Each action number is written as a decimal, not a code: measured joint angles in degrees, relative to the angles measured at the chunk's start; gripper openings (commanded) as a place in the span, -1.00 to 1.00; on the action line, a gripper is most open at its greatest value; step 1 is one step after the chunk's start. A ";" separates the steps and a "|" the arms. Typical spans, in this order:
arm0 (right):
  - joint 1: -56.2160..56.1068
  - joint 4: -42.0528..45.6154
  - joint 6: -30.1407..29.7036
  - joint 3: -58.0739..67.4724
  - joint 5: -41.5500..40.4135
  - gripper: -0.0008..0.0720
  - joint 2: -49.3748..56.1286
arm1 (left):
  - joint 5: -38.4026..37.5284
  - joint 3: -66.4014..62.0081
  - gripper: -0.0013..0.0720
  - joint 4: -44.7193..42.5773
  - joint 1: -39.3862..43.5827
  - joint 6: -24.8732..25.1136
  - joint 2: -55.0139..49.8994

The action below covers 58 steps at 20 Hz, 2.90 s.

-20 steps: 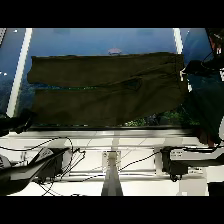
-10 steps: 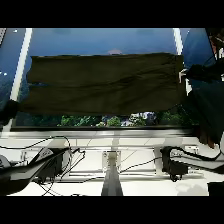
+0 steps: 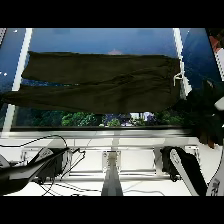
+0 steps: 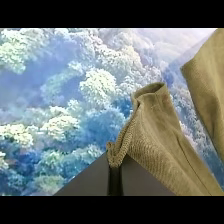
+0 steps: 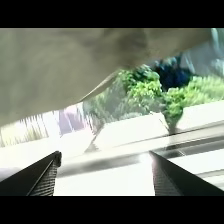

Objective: Fold the clothes and pants, and hang the long-sleeved shirts on hangers.

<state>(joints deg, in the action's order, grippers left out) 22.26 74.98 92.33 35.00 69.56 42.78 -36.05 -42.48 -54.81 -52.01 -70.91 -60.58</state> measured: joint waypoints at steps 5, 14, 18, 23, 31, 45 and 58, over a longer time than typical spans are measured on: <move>0.00 0.13 25.57 -10.49 -20.90 0.67 -1.75 | 0.02 -0.20 -0.90 0.02 0.00 0.00 -0.07; -0.11 -3.69 40.26 -13.29 -40.72 -0.13 11.93 | 0.02 -0.20 -0.90 0.02 0.00 0.02 -0.07; -0.11 -3.23 36.63 -13.29 -42.88 -0.81 13.33 | -0.37 -0.22 -0.90 0.02 0.00 0.02 -0.07; -0.11 -0.96 24.74 -9.33 -39.12 -0.88 10.29 | -1.86 -0.90 -0.90 0.02 0.00 0.02 1.51; -0.11 16.85 14.80 0.07 -19.26 -0.88 -9.55 | -3.19 -2.91 -0.91 -10.91 -0.22 -2.62 13.33; -0.13 24.98 22.84 6.97 -32.59 -0.89 5.70 | -0.17 -26.03 -0.92 -15.15 20.55 -16.44 -17.07; -0.11 18.60 31.45 28.74 -44.83 0.94 39.17 | 5.29 -47.56 0.87 -17.05 31.04 -28.30 -38.05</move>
<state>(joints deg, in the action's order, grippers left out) 22.15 93.58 123.79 63.75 24.73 81.95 -30.76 -90.04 -71.85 -20.97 -99.22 -98.63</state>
